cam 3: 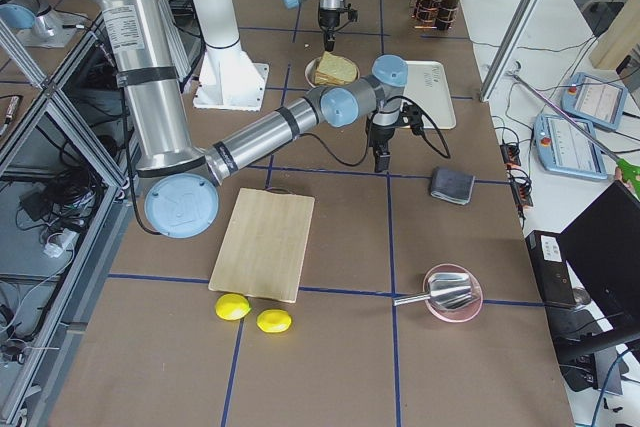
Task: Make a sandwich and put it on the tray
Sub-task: 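Slide the plate with the left gripper onto the bear tray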
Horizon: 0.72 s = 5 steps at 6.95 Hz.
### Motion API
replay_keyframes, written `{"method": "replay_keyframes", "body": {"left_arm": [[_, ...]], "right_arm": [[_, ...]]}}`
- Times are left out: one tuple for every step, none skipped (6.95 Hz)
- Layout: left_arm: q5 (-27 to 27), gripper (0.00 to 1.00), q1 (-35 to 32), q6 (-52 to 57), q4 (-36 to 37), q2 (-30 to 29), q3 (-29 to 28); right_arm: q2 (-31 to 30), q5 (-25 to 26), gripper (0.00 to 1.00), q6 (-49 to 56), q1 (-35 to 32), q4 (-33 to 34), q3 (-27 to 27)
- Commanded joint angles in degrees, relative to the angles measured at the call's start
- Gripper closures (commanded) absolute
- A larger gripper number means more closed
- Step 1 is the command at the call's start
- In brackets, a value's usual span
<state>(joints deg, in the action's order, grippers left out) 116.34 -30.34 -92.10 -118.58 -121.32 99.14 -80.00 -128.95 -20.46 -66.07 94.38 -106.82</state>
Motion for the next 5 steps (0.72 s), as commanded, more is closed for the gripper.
{"method": "replay_keyframes", "body": {"left_arm": [[0.11, 1.00, -4.36, -11.03, 0.01, -6.26, -7.51], [-0.06, 1.00, -6.64, -14.82, -0.07, -10.04, -12.52], [-0.24, 1.00, -9.10, -17.91, -0.16, -12.08, -15.96], [-0.41, 1.00, -10.17, -21.07, -3.03, -12.62, -20.00], [-4.85, 1.00, -10.44, -27.37, -8.98, -13.76, -26.13]], "right_arm": [[-4.45, -0.25, 0.00, 14.33, -6.67, 1.41, 1.78], [-6.73, -0.25, 0.00, 19.26, -9.92, 1.42, 2.40], [-7.19, -1.81, 0.00, 26.36, -15.00, 1.16, 6.14], [-7.28, -4.87, 0.00, 31.57, -18.53, 0.98, 10.62], [-7.80, -6.64, 0.00, 31.88, -20.13, 0.54, 11.36]]}}
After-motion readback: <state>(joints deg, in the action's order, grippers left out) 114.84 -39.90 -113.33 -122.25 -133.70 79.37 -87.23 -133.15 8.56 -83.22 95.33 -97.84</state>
